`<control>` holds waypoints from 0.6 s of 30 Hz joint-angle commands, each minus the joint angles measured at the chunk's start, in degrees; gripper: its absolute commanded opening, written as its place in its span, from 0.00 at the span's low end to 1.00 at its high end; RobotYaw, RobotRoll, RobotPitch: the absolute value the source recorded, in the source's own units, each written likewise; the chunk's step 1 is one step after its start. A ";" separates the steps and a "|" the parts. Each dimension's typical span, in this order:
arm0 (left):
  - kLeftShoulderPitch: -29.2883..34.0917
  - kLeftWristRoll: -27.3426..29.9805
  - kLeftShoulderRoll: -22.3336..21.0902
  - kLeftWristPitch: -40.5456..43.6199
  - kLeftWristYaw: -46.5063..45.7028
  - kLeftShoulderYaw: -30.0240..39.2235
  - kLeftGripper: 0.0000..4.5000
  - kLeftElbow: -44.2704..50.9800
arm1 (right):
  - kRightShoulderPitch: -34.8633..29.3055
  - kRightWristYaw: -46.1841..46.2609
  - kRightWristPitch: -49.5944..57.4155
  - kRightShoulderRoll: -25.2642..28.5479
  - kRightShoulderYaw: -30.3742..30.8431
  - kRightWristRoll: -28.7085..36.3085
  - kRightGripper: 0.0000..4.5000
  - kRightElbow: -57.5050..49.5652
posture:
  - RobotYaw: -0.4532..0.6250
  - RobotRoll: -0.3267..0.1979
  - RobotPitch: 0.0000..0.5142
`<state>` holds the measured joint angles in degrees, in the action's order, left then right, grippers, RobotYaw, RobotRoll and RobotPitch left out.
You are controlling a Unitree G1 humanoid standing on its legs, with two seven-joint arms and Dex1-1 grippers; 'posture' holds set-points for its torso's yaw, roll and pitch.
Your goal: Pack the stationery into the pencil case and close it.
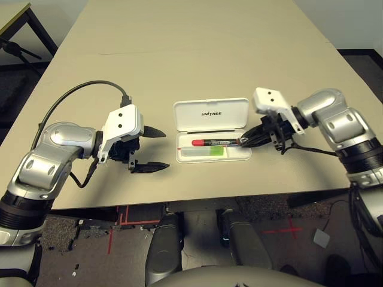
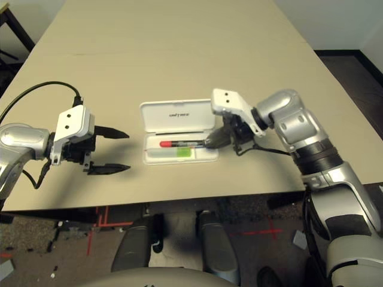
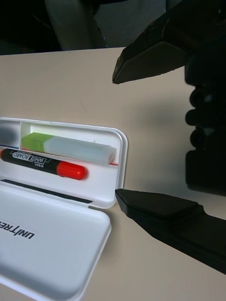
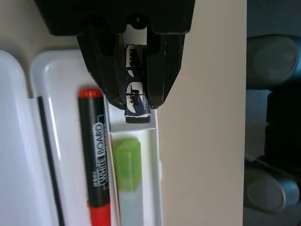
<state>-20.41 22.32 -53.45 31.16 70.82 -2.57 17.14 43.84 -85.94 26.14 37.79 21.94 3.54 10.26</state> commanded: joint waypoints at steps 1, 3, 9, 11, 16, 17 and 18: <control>0.46 1.02 -1.43 0.95 -0.41 1.42 1.00 1.62 | -0.72 1.43 -1.88 -0.63 1.13 -0.87 0.07 -0.20 | 0.47 0.62 0.30; 0.89 1.32 -1.69 1.06 -0.61 1.62 1.00 2.15 | -0.78 1.98 -3.42 -0.87 1.38 -1.56 0.07 0.62 | 0.47 0.62 0.30; 1.56 1.96 -2.11 1.78 -1.24 2.04 1.00 3.46 | -0.79 2.38 -5.64 -1.28 1.44 -2.05 0.15 1.45 | 0.47 0.62 0.30; 1.57 1.97 -2.12 1.82 -1.42 2.02 1.00 3.50 | -0.71 2.46 -6.06 -1.48 1.37 -2.08 0.30 1.67 | 0.47 0.62 0.30; 1.34 1.61 -1.61 1.33 -2.49 2.12 1.00 3.23 | -0.12 1.51 -6.91 -1.13 0.93 -1.64 0.72 2.61 | 0.47 0.62 0.30; 1.27 1.56 -1.48 1.18 -2.72 2.10 1.00 3.16 | 0.08 0.92 -6.85 -0.80 0.66 -1.29 0.80 2.83 | 0.47 0.62 0.30; 1.13 1.57 -1.40 1.12 -2.90 2.08 1.00 3.05 | 0.25 0.39 -6.81 -0.58 0.17 -0.72 0.88 2.98 | 0.47 0.62 0.30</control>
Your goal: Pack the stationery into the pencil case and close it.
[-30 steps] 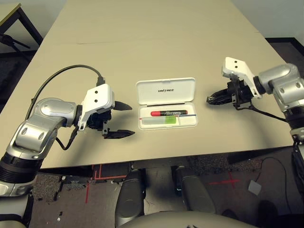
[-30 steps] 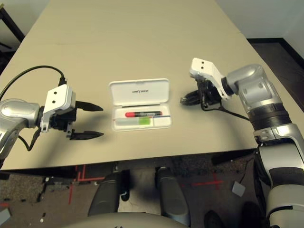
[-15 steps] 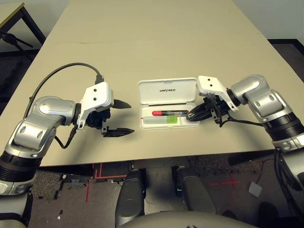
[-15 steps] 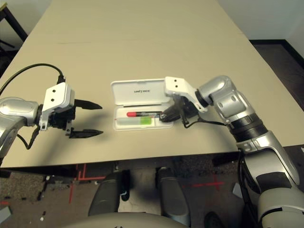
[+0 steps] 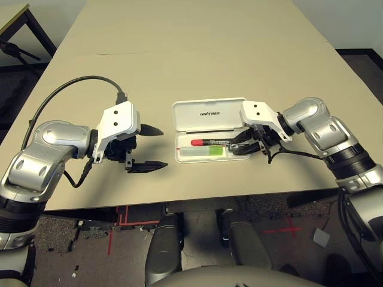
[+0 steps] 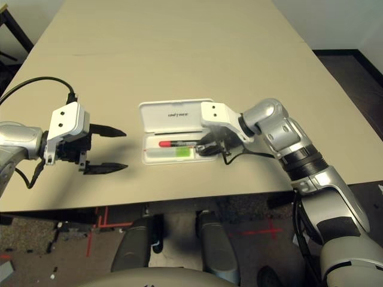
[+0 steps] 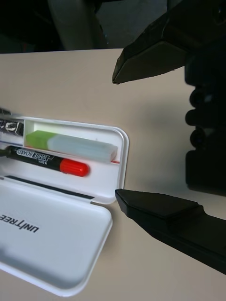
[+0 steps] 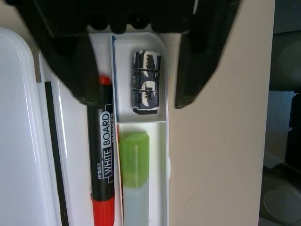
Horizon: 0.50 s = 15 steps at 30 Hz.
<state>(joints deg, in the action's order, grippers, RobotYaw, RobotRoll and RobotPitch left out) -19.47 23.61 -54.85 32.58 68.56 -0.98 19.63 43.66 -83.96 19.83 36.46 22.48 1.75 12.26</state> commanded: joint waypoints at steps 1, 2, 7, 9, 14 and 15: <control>-0.40 0.42 0.36 0.32 -1.43 0.60 1.00 0.19 | 0.66 -2.77 -0.66 1.13 -1.12 2.11 0.97 1.20 | 0.47 0.62 0.30; -0.81 0.54 0.59 0.77 -1.98 0.72 1.00 -0.10 | 0.84 -3.55 -0.80 1.34 -1.61 2.83 0.99 1.35 | 0.47 0.62 0.31; -8.67 -3.27 4.79 1.95 -6.68 -2.19 1.00 -10.60 | 2.40 -7.51 -4.43 5.51 -6.14 5.99 0.99 7.39 | 0.46 0.62 0.31; -10.02 -4.32 5.11 1.69 -7.41 -1.99 1.00 -14.75 | 3.29 -7.83 -6.61 7.02 -7.43 5.92 0.99 11.07 | 0.46 0.62 0.31; -13.13 -7.60 5.70 1.27 -10.76 -1.93 0.79 -23.80 | 4.94 -8.51 -11.79 10.57 -9.44 6.12 1.00 18.96 | 0.45 0.62 0.31; -13.52 -8.35 5.73 0.76 -11.10 -2.18 0.70 -25.01 | 5.18 -8.54 -12.20 10.92 -9.64 6.53 1.00 19.86 | 0.45 0.62 0.31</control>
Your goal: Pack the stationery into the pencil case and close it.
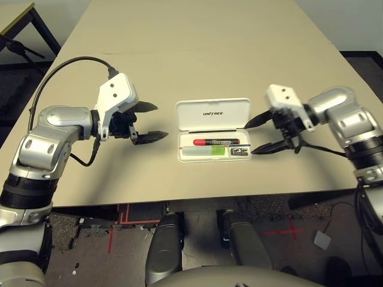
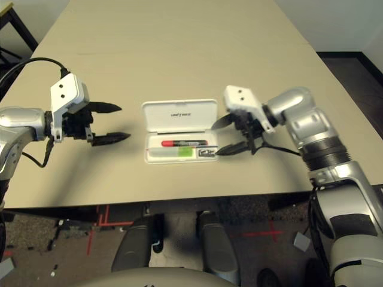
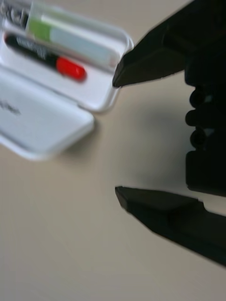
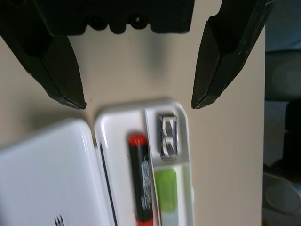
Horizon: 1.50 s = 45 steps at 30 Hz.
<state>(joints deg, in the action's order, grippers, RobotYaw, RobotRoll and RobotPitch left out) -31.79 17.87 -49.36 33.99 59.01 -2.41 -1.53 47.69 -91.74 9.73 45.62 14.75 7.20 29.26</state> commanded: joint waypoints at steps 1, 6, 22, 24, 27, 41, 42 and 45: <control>-1.53 -3.33 0.30 -1.04 -1.94 -1.00 0.60 -4.87 | 1.35 -0.76 -2.47 1.98 -2.18 1.48 1.00 3.64 | 0.45 0.62 0.31; -3.25 -5.90 1.46 -2.13 -3.97 -1.01 0.17 -9.18 | 0.77 -0.76 -1.80 5.56 0.02 9.45 1.00 3.46 | 0.43 0.62 0.31; -17.92 -13.68 14.71 -8.60 -7.26 -7.01 0.00 -27.22 | -1.62 -0.76 -1.25 4.74 -0.47 13.71 1.00 0.37 | 0.40 0.62 0.30; -19.91 -14.07 16.68 -9.69 -6.51 -7.82 0.00 -29.12 | -2.11 -0.76 -0.72 4.58 -0.81 13.82 1.00 -0.51 | 0.39 0.62 0.30; -22.42 -14.68 18.78 -11.34 -4.50 -9.11 0.00 -31.36 | -2.95 -0.76 0.05 4.69 -1.54 13.89 1.00 -1.73 | 0.38 0.62 0.31; -20.92 -14.18 17.11 -8.79 7.48 -12.65 0.00 -21.16 | -5.23 -0.76 1.29 7.18 -3.90 14.17 1.00 -3.54 | 0.37 0.62 0.30; -20.42 -14.08 16.65 -8.13 8.03 -12.80 0.00 -19.46 | -5.16 -0.76 1.20 7.16 -3.89 14.12 1.00 -3.39 | 0.37 0.62 0.30; -18.87 -13.51 15.27 -5.77 9.76 -13.23 0.00 -14.23 | -4.91 -0.76 0.95 7.01 -3.78 14.00 1.00 -2.96 | 0.38 0.62 0.29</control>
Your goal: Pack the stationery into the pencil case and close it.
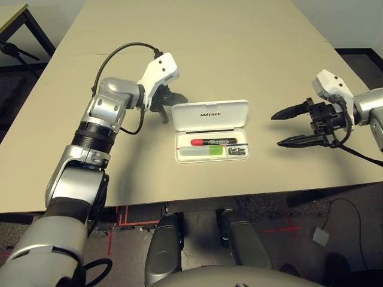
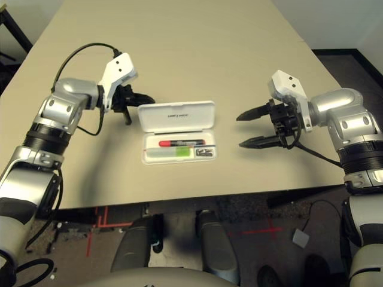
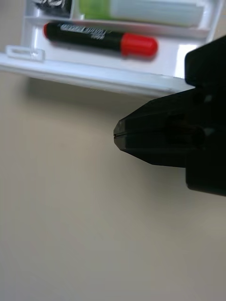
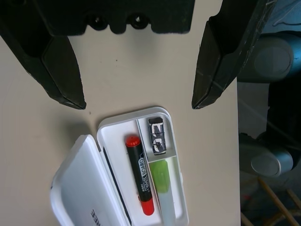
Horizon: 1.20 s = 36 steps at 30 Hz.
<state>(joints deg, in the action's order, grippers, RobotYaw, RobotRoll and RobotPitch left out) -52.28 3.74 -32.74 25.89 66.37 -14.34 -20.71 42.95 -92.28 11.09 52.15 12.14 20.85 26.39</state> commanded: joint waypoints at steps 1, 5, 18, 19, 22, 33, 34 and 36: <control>2.14 0.77 -1.85 2.96 3.10 -1.51 0.00 6.71 | -0.05 -0.22 -0.47 0.36 -1.10 0.28 1.00 0.08 | 0.38 0.62 0.29; 4.53 1.37 -3.17 4.92 5.10 -2.54 0.00 12.72 | 0.30 -0.22 -0.97 -0.10 -0.75 0.11 1.00 0.79 | 0.38 0.62 0.29; 10.07 0.49 0.48 5.67 4.46 -8.57 0.00 19.84 | -0.56 -0.22 -1.15 0.06 -0.79 0.49 1.00 0.51 | 0.37 0.62 0.31; 10.02 0.22 0.99 5.45 4.24 -9.19 0.00 19.83 | -0.69 -0.22 -1.12 0.16 -0.82 0.56 1.00 0.43 | 0.37 0.62 0.31; 10.01 -0.56 1.94 5.21 3.85 -10.88 0.00 20.08 | -0.92 -0.22 -0.97 0.39 -0.83 0.77 1.00 0.18 | 0.37 0.62 0.32; 9.42 -3.64 2.70 8.06 2.44 -16.13 0.00 20.87 | -2.35 -0.22 -0.33 1.24 -1.09 1.68 1.00 -1.44 | 0.36 0.62 0.33; 9.52 -3.90 2.79 8.28 2.11 -16.52 0.00 20.92 | -2.45 -0.22 -0.28 1.25 -1.14 1.69 1.00 -1.54 | 0.36 0.62 0.33; 9.59 -5.20 2.58 8.38 1.73 -17.93 0.00 20.69 | -2.59 -0.22 -0.28 1.20 -1.27 1.68 1.00 -1.66 | 0.36 0.62 0.33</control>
<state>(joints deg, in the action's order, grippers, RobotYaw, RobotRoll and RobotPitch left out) -43.64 1.03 -29.97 33.34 68.59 -29.07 0.08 41.11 -92.29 10.48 52.82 12.14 21.96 25.78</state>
